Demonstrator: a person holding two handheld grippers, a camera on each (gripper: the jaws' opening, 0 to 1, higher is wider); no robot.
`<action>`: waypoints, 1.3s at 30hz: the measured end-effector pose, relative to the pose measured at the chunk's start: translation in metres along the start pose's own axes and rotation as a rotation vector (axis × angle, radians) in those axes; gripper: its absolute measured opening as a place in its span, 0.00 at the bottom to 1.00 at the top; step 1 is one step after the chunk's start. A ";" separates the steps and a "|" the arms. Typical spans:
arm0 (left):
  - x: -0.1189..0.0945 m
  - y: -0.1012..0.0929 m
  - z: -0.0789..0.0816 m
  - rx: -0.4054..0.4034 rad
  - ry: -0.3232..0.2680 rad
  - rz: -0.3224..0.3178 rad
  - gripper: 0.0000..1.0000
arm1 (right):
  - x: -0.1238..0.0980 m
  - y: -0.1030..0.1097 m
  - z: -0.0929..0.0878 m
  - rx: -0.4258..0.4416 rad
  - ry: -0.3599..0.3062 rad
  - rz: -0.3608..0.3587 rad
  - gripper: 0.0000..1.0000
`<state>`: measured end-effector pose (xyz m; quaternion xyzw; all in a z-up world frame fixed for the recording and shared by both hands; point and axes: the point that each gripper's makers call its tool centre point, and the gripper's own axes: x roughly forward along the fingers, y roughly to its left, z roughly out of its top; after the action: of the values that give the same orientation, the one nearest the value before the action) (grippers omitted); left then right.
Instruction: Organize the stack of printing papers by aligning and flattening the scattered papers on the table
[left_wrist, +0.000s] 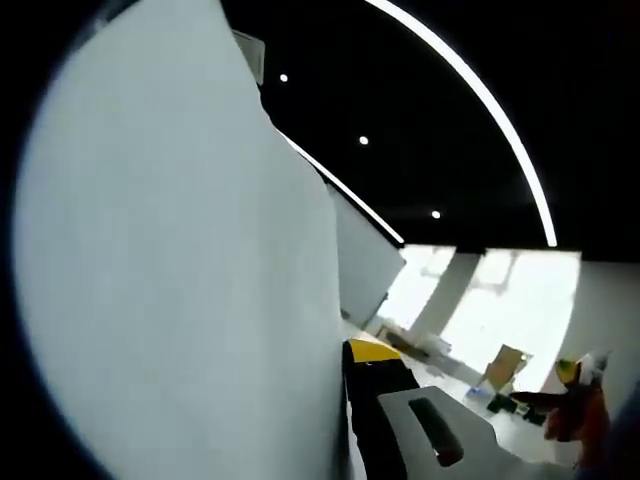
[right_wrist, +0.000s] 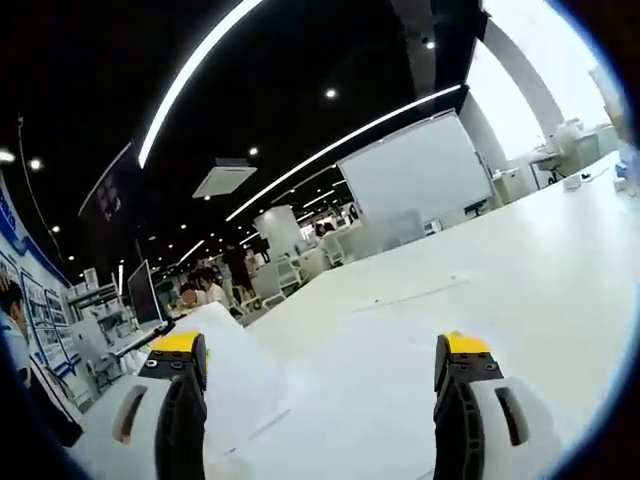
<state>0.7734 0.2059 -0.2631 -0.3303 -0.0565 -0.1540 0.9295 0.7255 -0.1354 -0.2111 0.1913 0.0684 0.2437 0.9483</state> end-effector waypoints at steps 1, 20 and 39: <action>0.000 0.000 0.000 0.000 0.000 0.000 0.06 | 0.000 -0.001 0.000 0.000 0.001 -0.002 0.90; 0.000 0.000 0.000 0.001 -0.001 0.000 0.06 | 0.002 -0.016 -0.007 -0.005 0.024 -0.035 0.90; -0.001 0.000 0.000 0.004 0.000 0.002 0.06 | 0.005 -0.032 -0.015 -0.022 0.046 -0.074 0.90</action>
<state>0.7729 0.2059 -0.2634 -0.3284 -0.0564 -0.1530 0.9303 0.7400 -0.1538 -0.2372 0.1723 0.0945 0.2133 0.9570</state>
